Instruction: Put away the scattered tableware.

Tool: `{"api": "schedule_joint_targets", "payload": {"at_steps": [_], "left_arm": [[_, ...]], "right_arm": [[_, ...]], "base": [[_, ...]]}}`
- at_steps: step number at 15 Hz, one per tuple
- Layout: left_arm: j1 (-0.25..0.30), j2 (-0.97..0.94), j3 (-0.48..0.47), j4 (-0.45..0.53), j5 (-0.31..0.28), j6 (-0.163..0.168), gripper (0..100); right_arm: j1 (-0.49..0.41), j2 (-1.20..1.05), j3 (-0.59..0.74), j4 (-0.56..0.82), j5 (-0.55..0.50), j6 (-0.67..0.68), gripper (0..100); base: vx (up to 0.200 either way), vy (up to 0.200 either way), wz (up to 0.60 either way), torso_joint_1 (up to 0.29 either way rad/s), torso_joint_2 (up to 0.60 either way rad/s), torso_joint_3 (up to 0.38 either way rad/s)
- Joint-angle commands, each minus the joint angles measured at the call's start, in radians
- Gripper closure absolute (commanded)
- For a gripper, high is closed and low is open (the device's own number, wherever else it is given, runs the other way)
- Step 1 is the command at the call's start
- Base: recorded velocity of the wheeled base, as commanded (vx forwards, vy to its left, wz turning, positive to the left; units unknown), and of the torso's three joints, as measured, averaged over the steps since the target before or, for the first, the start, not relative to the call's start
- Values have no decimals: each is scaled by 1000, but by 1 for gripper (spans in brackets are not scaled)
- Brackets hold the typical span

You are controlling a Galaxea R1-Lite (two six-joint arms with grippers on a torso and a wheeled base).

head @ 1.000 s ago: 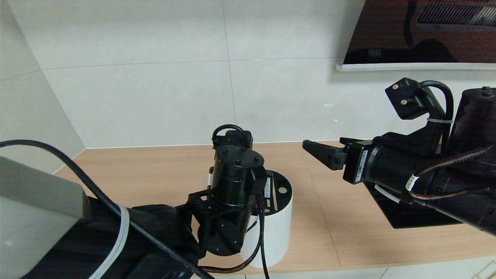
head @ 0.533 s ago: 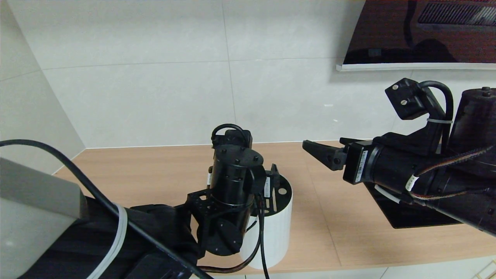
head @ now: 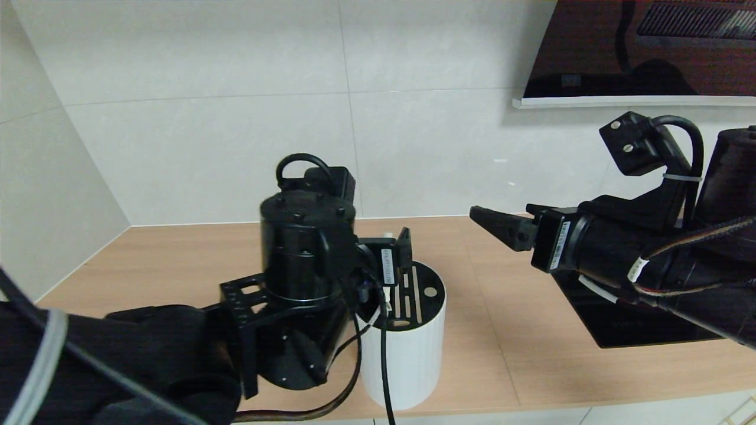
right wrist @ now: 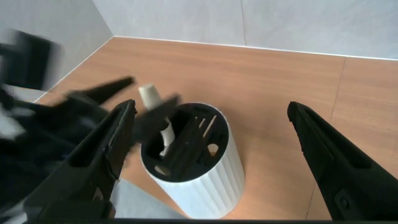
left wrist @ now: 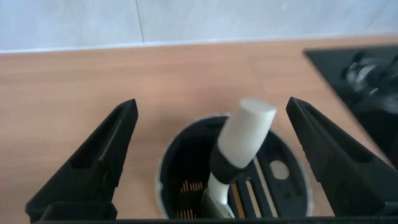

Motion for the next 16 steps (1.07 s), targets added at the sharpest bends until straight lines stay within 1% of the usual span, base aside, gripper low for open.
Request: {"api": "schedule_joint_targets", "payload": {"at_steps": [1, 2, 3, 4, 5, 6, 7, 8, 9, 10, 11, 12, 13, 14, 15, 16], "left_arm": [[8, -254, 62, 94, -69, 5, 0], [24, -297, 71, 132, -81, 5, 0], [77, -380, 103, 201, -84, 25, 0], [114, -425, 129, 235, -92, 50, 0], [146, -475, 166, 244, -99, 79, 0], [169, -535, 203, 244, -98, 93, 0], [182, -570, 223, 249, -98, 93, 0], [228, -661, 273, 252, -101, 94, 0], [252, -701, 300, 252, -101, 105, 0], [271, -754, 343, 252, -101, 131, 0], [329, -883, 424, 249, -112, 234, 0], [381, -955, 462, 250, -142, 292, 0], [422, -1024, 488, 252, -184, 326, 0], [491, -1122, 520, 261, -243, 349, 0], [551, -1219, 543, 290, -277, 364, 0], [599, -1323, 548, 352, -283, 376, 0]], "right_arm": [[-45, -51, 11, -1, -2, -18, 0], [-58, -74, 18, -1, -5, -24, 0], [-92, -119, 25, 1, -9, -26, 0], [-137, -145, 38, -1, -9, -24, 0], [-187, -192, 84, -1, -9, -26, 0], [-230, -254, 142, -1, -11, -24, 0], [-258, -289, 183, -1, -11, -23, 0], [-336, -389, 275, -2, -8, -24, 0], [-379, -436, 308, -2, -3, -24, 0], [-436, -493, 332, -1, 1, -26, 0], [-526, -590, 375, 1, 7, -31, 0], [-563, -648, 392, 11, 15, -34, 0], [-588, -706, 407, 38, 20, -34, 0], [-606, -800, 430, 107, 18, -37, 0], [-608, -900, 435, 185, 18, -38, 0], [-608, -1001, 430, 277, 18, -57, 0]], "base": [[0, 0, 0, 0, 0, 0], [0, 0, 0, 0, 0, 0], [0, 0, 0, 0, 0, 0], [0, 0, 0, 0, 0, 0], [0, 0, 0, 0, 0, 0], [0, 0, 0, 0, 0, 0], [0, 0, 0, 0, 0, 0], [0, 0, 0, 0, 0, 0], [0, 0, 0, 0, 0, 0], [0, 0, 0, 0, 0, 0], [0, 0, 0, 0, 0, 0], [0, 0, 0, 0, 0, 0], [0, 0, 0, 0, 0, 0], [0, 0, 0, 0, 0, 0], [0, 0, 0, 0, 0, 0], [0, 0, 0, 0, 0, 0]]}}
